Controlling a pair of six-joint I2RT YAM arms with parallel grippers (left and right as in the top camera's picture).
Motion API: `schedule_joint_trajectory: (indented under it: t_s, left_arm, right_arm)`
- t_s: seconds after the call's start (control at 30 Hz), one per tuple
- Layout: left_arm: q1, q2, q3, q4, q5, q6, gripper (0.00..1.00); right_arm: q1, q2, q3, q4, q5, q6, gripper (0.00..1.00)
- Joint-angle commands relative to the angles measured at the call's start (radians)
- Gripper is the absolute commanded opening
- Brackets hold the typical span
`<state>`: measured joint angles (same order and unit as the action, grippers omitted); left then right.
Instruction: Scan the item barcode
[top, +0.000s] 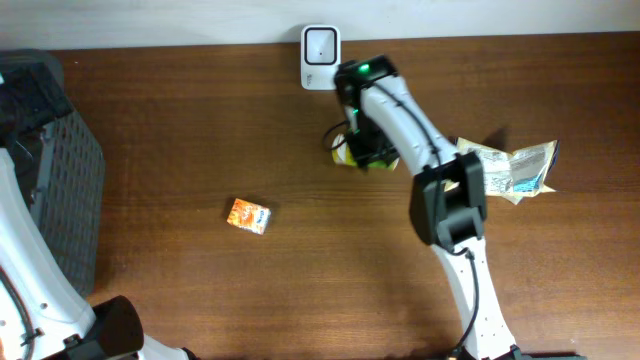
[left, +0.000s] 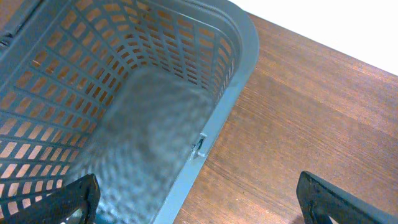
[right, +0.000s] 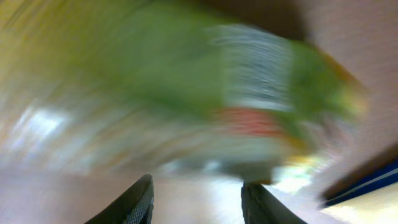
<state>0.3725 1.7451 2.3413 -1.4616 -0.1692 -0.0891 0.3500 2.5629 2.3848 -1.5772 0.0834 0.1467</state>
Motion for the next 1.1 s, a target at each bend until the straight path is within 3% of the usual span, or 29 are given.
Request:
schedule_joint_trajectory:
  t_s: [0.0, 0.07, 0.17, 0.23, 0.37, 0.43, 0.5, 0.73, 0.93, 1.07]
  left_arm:
    - [0.003, 0.003, 0.009, 0.002, 0.0, 0.015, 0.99]
    - [0.003, 0.003, 0.009, 0.002, 0.0, 0.015, 0.99]
    - [0.003, 0.003, 0.009, 0.002, 0.0, 0.015, 0.99]
    - [0.003, 0.003, 0.009, 0.002, 0.0, 0.015, 0.99]
    - [0.003, 0.003, 0.009, 0.001, 0.0, 0.015, 0.99]
    - [0.003, 0.003, 0.009, 0.002, 0.0, 0.015, 0.99]
    - [0.003, 0.003, 0.009, 0.001, 0.0, 0.015, 0.99]
    - [0.003, 0.003, 0.009, 0.002, 0.0, 0.015, 0.99]
    - [0.003, 0.003, 0.009, 0.002, 0.0, 0.015, 0.99]
    - [0.003, 0.003, 0.009, 0.002, 0.0, 0.015, 0.99]
  right_arm:
    - [-0.105, -0.051, -0.006, 0.084, 0.11, 0.019, 0.45]
    - [-0.147, -0.051, -0.004, 0.166, 0.09, 0.019, 0.45]
    - [-0.189, -0.051, 0.029, 0.229, -0.098, 0.0, 0.45]
    - [-0.2, -0.055, 0.1, 0.209, -0.275, 0.0, 0.46]
    - [-0.169, -0.066, 0.226, 0.071, -0.328, 0.002, 0.5]
    - [-0.137, -0.066, 0.245, 0.001, -0.362, 0.01, 0.63]
    - [-0.107, -0.064, 0.214, -0.024, -0.358, 0.048, 0.99]
    - [-0.063, -0.055, -0.021, 0.072, -0.168, 0.437, 0.99]
    - [-0.039, -0.055, -0.185, 0.164, -0.179, 0.426, 0.99]
    - [-0.035, -0.055, -0.214, 0.187, -0.176, 0.334, 0.86]
